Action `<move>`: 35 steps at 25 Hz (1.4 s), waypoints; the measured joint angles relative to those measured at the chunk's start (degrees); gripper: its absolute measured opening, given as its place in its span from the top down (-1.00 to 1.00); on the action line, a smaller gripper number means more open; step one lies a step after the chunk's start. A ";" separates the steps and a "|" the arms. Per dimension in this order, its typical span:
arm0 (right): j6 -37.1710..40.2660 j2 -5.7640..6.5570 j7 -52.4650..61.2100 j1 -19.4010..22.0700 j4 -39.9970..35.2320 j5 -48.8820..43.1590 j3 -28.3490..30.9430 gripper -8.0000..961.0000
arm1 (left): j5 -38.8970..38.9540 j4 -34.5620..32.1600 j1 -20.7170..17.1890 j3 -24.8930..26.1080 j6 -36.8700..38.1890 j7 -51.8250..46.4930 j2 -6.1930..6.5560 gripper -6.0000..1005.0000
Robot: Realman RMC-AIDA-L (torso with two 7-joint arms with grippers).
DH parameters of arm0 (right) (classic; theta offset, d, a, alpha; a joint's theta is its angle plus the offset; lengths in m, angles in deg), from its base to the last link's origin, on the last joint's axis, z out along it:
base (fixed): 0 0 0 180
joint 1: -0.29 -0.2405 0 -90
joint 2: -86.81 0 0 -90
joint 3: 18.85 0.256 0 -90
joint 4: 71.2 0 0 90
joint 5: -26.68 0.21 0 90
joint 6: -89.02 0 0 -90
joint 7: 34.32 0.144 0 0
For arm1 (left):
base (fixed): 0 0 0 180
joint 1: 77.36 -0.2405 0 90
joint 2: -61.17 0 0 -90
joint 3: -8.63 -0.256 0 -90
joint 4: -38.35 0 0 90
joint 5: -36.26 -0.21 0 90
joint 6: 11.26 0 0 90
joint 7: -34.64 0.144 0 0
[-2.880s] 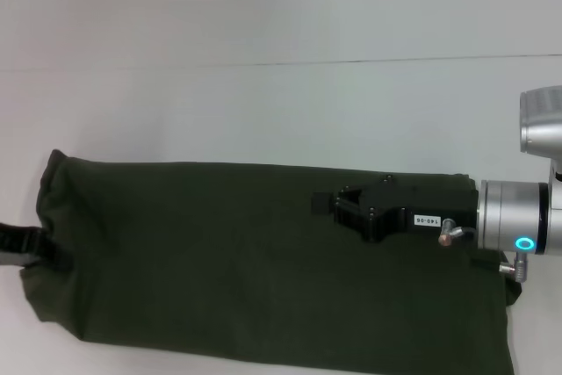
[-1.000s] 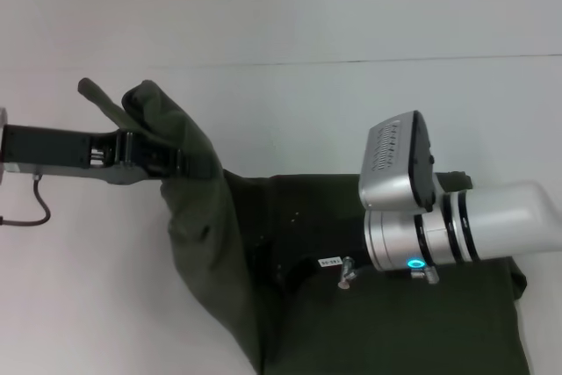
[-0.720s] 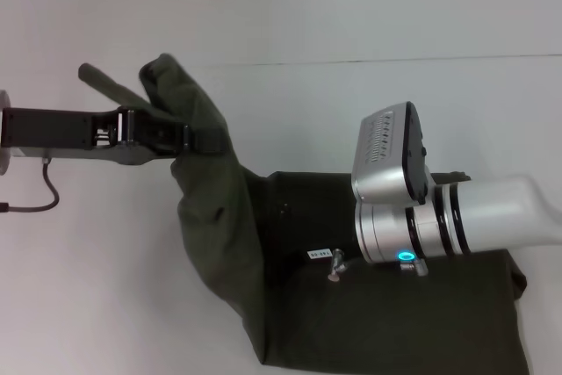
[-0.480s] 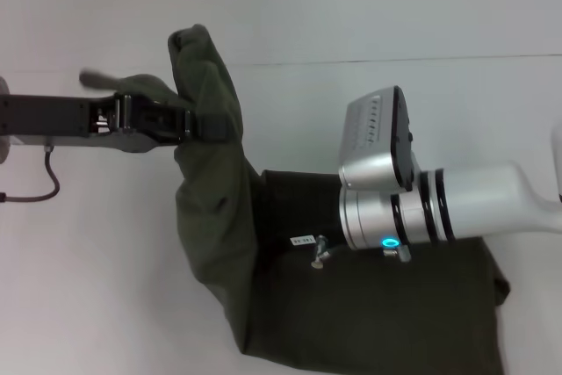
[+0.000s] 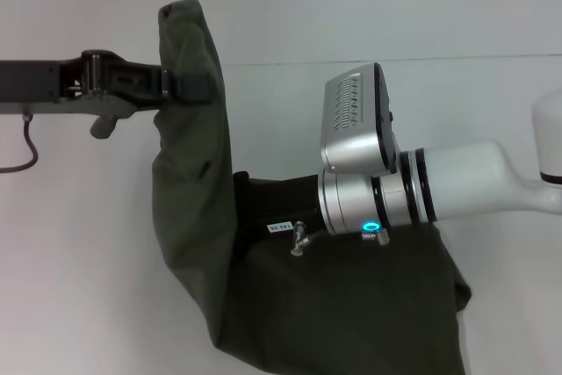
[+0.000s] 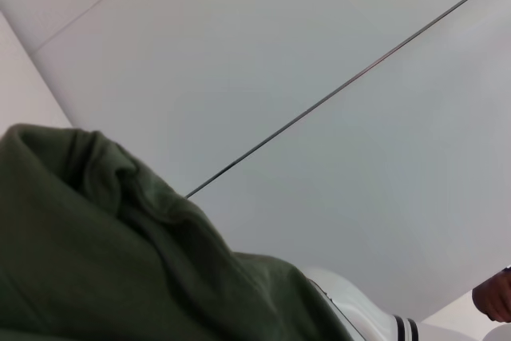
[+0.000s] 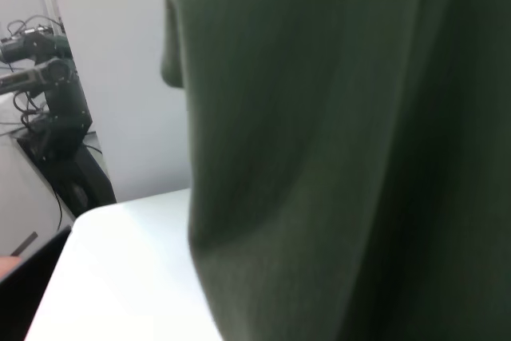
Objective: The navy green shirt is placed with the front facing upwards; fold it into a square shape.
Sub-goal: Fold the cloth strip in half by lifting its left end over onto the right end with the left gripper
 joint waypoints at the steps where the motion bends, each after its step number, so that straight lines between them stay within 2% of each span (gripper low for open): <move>1: 0.12 0.00 -0.05 -0.06 0.00 0.00 0.19 0.87 | 0.14 0.01 0.08 0.00 0.00 -0.01 0.04 0.92; 6: 0.11 0.00 -0.35 0.29 0.00 0.00 0.76 0.86 | 0.14 0.92 0.35 -0.83 -0.51 0.48 -0.43 0.92; 10: -0.34 0.13 -0.33 2.76 -0.26 0.00 0.82 0.86 | 0.08 2.40 0.30 -2.38 -0.95 1.29 -1.14 0.92; 17: -0.44 0.98 0.95 11.99 -4.05 0.03 2.49 0.85 | 0.07 2.56 -0.07 -4.53 -1.48 1.79 -3.23 0.92; 21: 0.13 1.26 3.95 18.54 -8.13 0.12 5.40 0.84 | 0.04 2.97 -0.13 -7.52 -3.26 2.35 -4.49 0.92; 25: 1.42 1.65 5.32 22.85 -10.27 0.72 8.37 0.84 | 0.02 4.53 0.18 -9.45 -4.58 3.23 -5.19 0.92; 27: 1.86 1.82 5.36 23.97 -10.33 0.85 9.69 0.84 | 0.00 5.52 0.52 -12.38 -7.71 3.90 -6.66 0.92; 28: 2.01 1.84 5.37 24.48 -10.34 0.86 10.32 0.83 | 0.00 5.52 0.52 -12.38 -7.71 3.90 -6.66 0.92; 35: 2.23 1.95 5.41 27.44 -10.44 0.88 17.80 0.83 | 0.00 5.63 0.54 -17.76 -12.55 4.78 -10.24 0.91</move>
